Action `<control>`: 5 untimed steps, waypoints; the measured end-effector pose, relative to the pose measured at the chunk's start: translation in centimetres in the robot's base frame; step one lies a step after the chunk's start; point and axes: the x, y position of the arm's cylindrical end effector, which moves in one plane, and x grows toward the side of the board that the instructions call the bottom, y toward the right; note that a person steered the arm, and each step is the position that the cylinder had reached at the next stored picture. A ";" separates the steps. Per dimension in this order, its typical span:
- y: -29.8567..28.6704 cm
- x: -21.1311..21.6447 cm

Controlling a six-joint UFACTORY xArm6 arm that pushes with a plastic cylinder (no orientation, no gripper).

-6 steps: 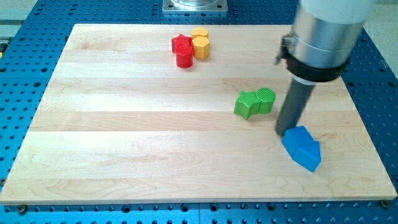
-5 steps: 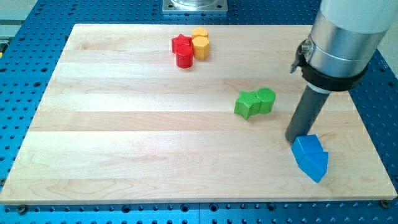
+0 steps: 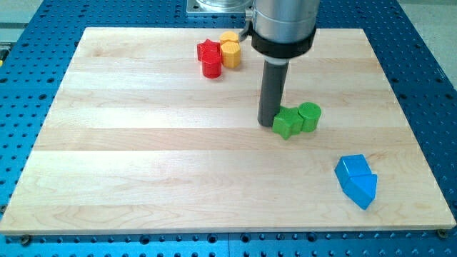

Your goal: Place the green star diagonal to the green circle

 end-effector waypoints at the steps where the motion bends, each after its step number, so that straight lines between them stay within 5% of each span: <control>1: 0.5 2.6; 3: 4.5 -2.6; 5: 5.6 4.0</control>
